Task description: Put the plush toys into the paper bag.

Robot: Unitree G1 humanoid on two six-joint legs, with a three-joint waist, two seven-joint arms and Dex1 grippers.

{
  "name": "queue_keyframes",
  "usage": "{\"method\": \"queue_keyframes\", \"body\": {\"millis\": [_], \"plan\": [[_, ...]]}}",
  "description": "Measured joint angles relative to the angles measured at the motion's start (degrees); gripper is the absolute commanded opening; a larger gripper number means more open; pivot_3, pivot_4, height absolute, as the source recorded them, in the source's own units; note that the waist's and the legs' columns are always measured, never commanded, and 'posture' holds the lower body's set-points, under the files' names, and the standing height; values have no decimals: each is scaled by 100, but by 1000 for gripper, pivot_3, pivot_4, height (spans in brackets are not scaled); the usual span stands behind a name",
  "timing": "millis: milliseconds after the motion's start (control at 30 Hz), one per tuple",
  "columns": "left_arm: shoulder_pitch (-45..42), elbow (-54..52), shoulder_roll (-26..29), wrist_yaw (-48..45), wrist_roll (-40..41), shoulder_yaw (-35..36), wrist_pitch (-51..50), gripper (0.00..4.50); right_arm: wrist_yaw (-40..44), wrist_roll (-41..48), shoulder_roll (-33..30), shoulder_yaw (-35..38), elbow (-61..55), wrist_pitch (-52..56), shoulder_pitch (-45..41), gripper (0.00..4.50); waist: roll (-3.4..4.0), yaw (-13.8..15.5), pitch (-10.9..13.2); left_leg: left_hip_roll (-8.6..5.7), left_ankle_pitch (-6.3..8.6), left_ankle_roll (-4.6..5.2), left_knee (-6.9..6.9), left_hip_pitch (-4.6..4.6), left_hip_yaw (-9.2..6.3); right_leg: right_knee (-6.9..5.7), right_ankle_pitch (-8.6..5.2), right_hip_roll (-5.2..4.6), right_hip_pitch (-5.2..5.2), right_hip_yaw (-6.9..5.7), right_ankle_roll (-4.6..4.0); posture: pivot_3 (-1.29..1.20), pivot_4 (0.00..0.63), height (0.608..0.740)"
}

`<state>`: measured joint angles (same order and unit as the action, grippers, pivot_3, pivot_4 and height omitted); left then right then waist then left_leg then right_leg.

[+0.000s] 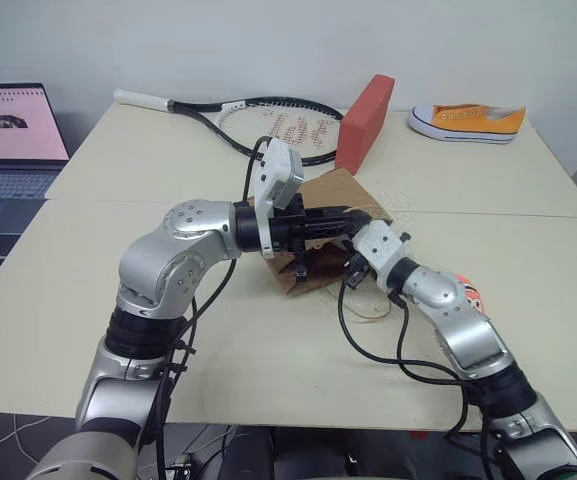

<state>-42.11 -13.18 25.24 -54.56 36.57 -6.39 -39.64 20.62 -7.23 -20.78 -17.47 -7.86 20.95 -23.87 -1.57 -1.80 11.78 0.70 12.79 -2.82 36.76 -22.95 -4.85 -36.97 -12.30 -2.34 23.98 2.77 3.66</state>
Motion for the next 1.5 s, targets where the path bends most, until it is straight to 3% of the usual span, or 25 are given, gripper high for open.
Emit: {"method": "queue_keyframes", "body": {"millis": [100, 300, 433, 733, 933, 1100, 1300, 1500], "plan": [[0, -3, 1, 1, 35, 0, -10, 0, -206, -212, 141, -6, 263, -98, -1, 735, 0, -6, 0, 0, 0, 0, 0, 1, -1, -2, 0, 0, 1, 0, 0, 0, 150, 740], [0, -2, 0, 30, 40, 0, -15, 0, -111, -280, 201, -3, 280, -187, 11, 2971, 0, -8, 0, 0, 0, 0, 0, 1, -1, -2, 0, 0, 0, 0, 0, 0, 150, 740], [-1, 28, -28, 135, 4, -4, -8, 0, 420, -50, 22, 18, -256, 24, 130, 4403, 0, -7, 0, 0, 0, 0, 0, 1, -2, -2, 0, 1, 0, -1, 0, 0, 150, 740], [-15, 174, -217, 218, -175, -112, 53, 0, 1567, 1063, -795, 701, -2135, 1352, 605, 4456, 0, -1, 0, 0, 0, 0, 2, 1, -5, -2, 0, 1, -3, -3, 0, 0, 150, 740], [-32, 275, -302, 245, -296, -166, 166, 0, 2545, 2554, -1966, 2266, -3415, 2528, 1536, 4456, 0, 29, 0, -1, 1, 1, 5, 1, -7, 7, -1, 0, -15, -5, 0, 0, 150, 740], [-28, 299, -308, 226, -302, -166, 259, 0, 2667, 2857, -2618, 3524, -3556, 2950, 2504, 4456, -1, 16, 0, -1, 1, 1, 11, 8, -3, 6, -19, 0, -22, -3, -30, 0, 150, 740], [-24, 297, -290, 133, -317, -171, 275, 0, 2122, 2588, -2590, 3991, -3216, 3147, 3166, 4456, 0, 3, -1, 0, 1, 1, 16, 8, 0, 7, -20, 0, -24, 1, -31, 0, 150, 740], [59, 261, -295, 135, -355, -175, 279, 0, 1863, 2762, -2210, 3990, -2947, 3473, 3245, 4456, 0, 6, -1, -1, 1, 1, 15, 8, -2, 7, -19, 0, -24, 1, -30, 0, 150, 740]]}}
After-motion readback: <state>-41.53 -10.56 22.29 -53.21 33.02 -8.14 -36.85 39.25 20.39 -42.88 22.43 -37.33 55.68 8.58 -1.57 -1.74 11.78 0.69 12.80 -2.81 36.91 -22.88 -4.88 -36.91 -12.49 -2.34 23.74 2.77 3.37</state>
